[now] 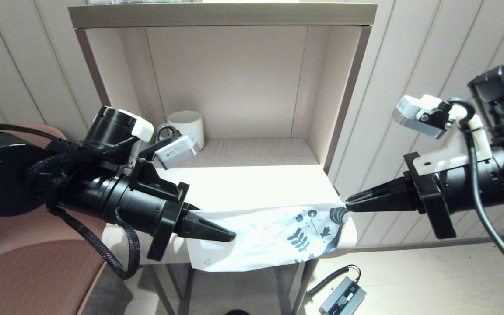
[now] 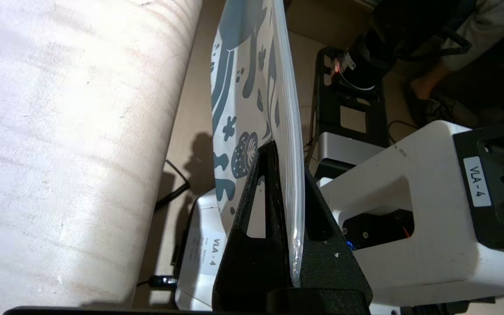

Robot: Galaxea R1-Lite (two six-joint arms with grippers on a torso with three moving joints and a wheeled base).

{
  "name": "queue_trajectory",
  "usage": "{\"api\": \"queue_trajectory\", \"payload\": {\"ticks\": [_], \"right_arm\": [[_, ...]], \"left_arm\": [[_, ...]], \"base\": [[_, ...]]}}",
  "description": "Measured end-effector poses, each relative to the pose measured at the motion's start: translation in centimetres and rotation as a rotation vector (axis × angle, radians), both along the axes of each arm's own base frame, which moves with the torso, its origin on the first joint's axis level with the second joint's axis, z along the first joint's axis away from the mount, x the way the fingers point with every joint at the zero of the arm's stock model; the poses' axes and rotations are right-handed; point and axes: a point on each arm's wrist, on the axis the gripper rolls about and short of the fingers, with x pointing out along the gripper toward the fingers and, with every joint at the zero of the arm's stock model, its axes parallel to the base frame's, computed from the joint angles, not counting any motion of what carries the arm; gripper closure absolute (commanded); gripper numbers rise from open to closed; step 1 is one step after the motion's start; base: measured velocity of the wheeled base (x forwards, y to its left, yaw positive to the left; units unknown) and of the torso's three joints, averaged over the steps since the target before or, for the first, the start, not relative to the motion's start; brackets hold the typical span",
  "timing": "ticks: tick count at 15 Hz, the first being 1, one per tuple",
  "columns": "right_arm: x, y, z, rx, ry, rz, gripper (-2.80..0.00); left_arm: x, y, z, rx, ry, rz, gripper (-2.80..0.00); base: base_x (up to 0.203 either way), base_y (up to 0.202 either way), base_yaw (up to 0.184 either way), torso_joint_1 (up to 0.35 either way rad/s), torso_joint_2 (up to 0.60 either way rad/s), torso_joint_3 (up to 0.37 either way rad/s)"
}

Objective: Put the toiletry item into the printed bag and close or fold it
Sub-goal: Close the strorage bag and place it on the desk

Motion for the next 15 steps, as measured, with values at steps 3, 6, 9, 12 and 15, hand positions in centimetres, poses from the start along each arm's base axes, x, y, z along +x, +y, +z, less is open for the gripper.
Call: {"api": "queue_trajectory", "payload": {"ticks": [3,6,9,12,15], "right_arm": [[0.3,0.0,0.1,0.007,-0.010,-0.007,-2.80],[0.6,0.2,0.4,0.032,-0.028,-0.016,-2.80],[0.8,0.2,0.7,0.037,-0.040,-0.016,-2.80],[1.1,0.3,1.5,0.050,-0.061,-0.019,-2.80],[1.3,0.2,2.1,0.056,-0.080,-0.032,0.00]], "left_arm": [[0.0,0.0,0.1,-0.004,-0.005,0.000,0.00],[0.0,0.0,0.1,-0.005,-0.007,0.000,0.00],[-0.1,0.1,0.1,-0.005,-0.008,0.000,0.00],[0.0,0.1,0.1,-0.006,-0.009,0.004,0.00],[1.2,0.6,0.1,-0.011,-0.014,0.041,0.00]], "base": [[0.000,0.000,0.000,0.000,0.00,0.000],[0.000,0.000,0.000,0.000,0.00,0.000],[0.000,0.000,0.000,0.000,0.00,0.000],[0.000,0.000,0.000,0.000,0.00,0.000],[0.000,0.000,0.000,0.000,0.00,0.000]]}}
